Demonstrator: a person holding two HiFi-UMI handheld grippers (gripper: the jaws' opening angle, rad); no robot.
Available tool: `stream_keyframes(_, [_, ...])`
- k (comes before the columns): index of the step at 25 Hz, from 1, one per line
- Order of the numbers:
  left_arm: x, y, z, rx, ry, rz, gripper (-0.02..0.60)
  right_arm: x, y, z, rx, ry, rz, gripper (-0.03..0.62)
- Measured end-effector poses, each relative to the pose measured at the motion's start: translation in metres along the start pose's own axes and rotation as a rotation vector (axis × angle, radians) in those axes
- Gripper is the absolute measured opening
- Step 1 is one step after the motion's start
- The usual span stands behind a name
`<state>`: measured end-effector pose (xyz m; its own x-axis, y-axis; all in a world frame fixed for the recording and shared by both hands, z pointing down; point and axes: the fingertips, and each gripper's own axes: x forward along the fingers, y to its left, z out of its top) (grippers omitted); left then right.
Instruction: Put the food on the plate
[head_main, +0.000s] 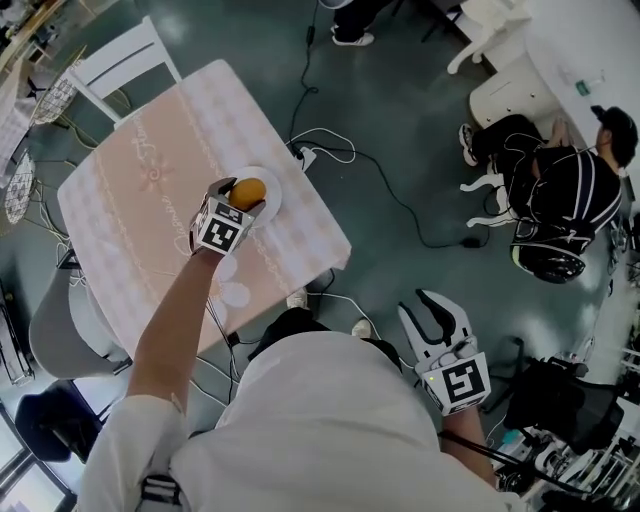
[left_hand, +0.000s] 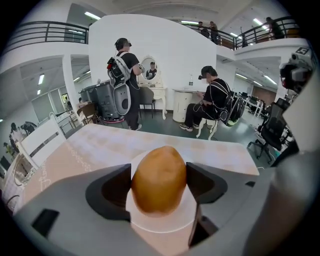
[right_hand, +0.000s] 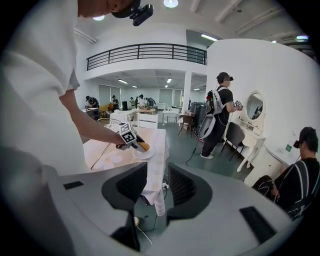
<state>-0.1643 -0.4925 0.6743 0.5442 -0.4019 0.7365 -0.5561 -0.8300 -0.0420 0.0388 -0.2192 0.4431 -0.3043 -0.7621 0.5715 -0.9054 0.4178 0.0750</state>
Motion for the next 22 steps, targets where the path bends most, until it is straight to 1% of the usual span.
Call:
stream_keyframes(3, [0.0049,-0.0001,-0.0024,0.011,0.023,-0.001,0.353,0.0005,0.0007,-0.0025,0.01,0.011,-0.008,0.141])
stream_keyframes(7, [0.0079,-0.0012,-0.0027,0.037,0.027,0.0,0.353,0.0013,-0.0002,-0.0052,0.02,0.015,-0.013,0.141])
stream_keyframes(16, [0.007,-0.0015,-0.0014,0.024,0.021,-0.002,0.353,0.0048,-0.002,-0.0041,0.02,0.009,-0.004,0.141])
stream_keyframes(22, [0.0038,0.0012,0.0016,0.023,0.003,-0.003,0.381,0.0056,-0.0006,-0.0073,0.017,0.01,0.008,0.141])
